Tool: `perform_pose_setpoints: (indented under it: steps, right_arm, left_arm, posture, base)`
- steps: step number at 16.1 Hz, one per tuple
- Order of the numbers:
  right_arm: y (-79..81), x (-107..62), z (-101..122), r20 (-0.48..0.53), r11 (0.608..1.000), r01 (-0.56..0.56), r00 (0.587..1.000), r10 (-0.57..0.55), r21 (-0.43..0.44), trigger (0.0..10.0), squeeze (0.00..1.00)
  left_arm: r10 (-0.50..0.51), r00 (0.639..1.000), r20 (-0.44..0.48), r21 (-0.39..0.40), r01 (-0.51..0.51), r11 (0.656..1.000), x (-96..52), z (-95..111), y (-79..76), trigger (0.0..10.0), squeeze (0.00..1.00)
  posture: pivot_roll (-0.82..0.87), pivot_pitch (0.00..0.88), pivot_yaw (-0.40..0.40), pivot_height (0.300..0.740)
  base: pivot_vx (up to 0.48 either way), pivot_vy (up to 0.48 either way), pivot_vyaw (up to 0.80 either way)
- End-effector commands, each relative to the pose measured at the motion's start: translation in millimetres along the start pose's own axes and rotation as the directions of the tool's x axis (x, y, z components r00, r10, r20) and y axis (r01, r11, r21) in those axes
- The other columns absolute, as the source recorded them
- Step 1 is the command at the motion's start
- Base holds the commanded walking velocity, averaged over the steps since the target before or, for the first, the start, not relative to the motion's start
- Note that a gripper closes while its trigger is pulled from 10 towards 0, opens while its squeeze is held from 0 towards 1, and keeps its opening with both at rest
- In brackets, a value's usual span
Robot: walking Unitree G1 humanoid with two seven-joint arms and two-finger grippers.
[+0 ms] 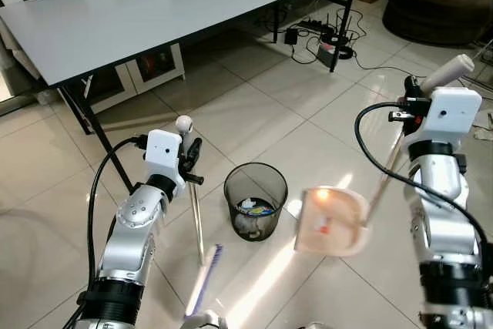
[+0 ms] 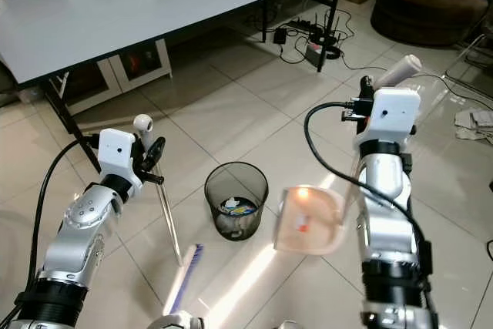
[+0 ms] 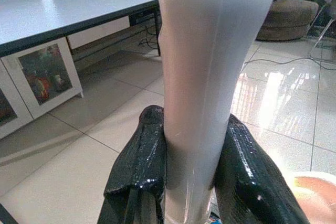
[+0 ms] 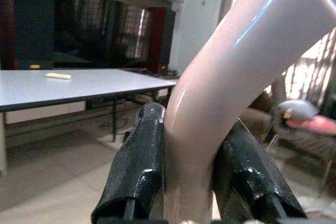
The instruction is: Sweep floor
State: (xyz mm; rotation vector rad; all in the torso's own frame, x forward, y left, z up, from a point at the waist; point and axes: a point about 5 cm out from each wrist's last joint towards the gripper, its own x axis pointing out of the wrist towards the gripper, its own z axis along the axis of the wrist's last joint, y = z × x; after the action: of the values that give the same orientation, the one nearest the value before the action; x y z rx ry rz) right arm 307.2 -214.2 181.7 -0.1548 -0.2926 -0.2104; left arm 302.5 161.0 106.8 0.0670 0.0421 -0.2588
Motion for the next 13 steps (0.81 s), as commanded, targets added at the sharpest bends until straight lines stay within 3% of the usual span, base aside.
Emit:
perform_pose_setpoints:
  steps: [1, 5, 13]
  right_arm:
    - [0.8, -2.6, -0.4, -0.019, 1.0, -0.012, 1.0, 0.013, 0.027, 10.0, 0.0]
    - [6.2, -12.8, -6.6, -0.068, 0.994, -0.107, 0.992, 0.105, -0.032, 10.0, 0.0]
    - [10.6, -21.1, -14.4, -0.125, 0.996, -0.083, 0.989, 0.084, 0.016, 10.0, 0.0]
  left_arm:
    - [-0.002, 1.0, 0.023, 0.006, 0.002, 1.0, -1.4, 6.5, 1.7, 10.0, 0.0]
    - [0.013, 1.0, 0.02, -0.009, -0.012, 1.0, -5.8, 4.1, 0.5, 10.0, 0.0]
    - [0.021, 1.0, 0.019, 0.001, -0.021, 1.0, -7.3, 4.3, 1.7, 10.0, 0.0]
  posture:
    - [0.01, 0.018, 0.056, 0.74]
    - [0.01, 0.025, 0.034, 0.74]
    - [0.01, 0.024, 0.032, 0.74]
  base:
    - [0.0, 0.0, 0.0]
    - [-0.205, 0.0, 0.0]
    - [-0.327, 0.0, 0.0]
